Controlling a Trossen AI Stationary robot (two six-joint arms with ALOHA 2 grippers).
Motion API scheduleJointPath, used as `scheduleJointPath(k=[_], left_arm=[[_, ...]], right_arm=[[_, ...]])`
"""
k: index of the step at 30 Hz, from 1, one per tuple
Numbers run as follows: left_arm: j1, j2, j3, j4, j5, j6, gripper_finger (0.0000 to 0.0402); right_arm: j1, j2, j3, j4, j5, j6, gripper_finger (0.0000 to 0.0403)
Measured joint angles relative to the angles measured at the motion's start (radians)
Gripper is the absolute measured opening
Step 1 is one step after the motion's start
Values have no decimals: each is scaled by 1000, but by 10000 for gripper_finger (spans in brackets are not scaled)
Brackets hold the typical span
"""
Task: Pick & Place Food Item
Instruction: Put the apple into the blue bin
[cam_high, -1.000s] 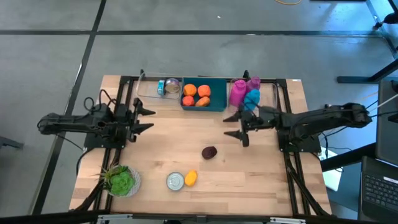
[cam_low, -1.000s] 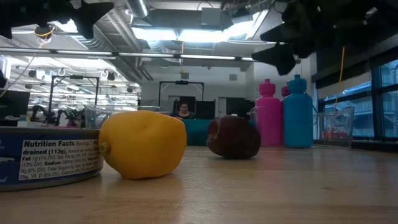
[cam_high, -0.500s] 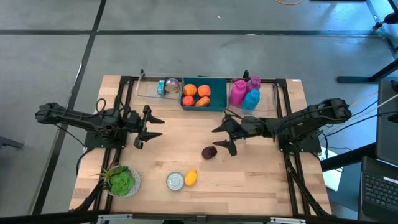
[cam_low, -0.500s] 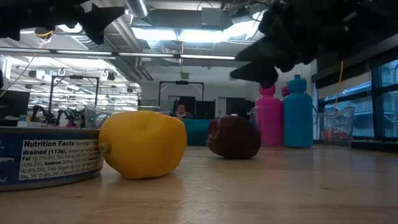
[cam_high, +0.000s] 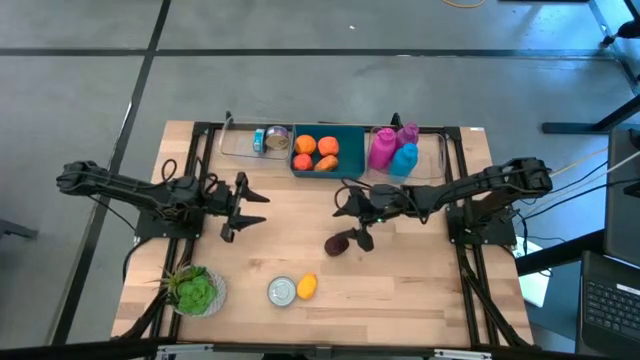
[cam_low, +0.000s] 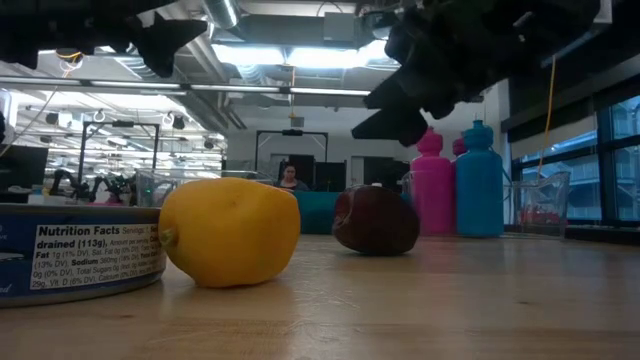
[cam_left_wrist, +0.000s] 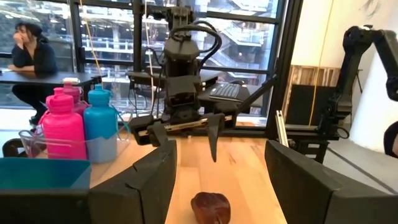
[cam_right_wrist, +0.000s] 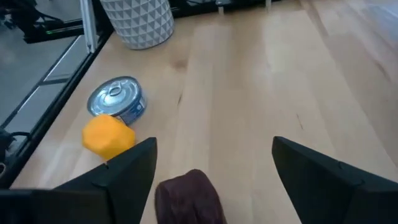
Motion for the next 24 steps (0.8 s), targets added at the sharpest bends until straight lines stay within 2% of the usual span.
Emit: scheduleJointPath(k=[6, 18, 24], left_arm=[[1, 29, 0, -8, 0, 0, 235], [1, 114, 0, -8, -25, -48, 235], [1, 142, 0, 5, -47, -68, 235]], right_arm=[[29, -1, 26, -45, -28, 0, 329], [150, -1, 27, -123, 140, -49, 327], [175, 40, 28, -119, 167, -60, 327]])
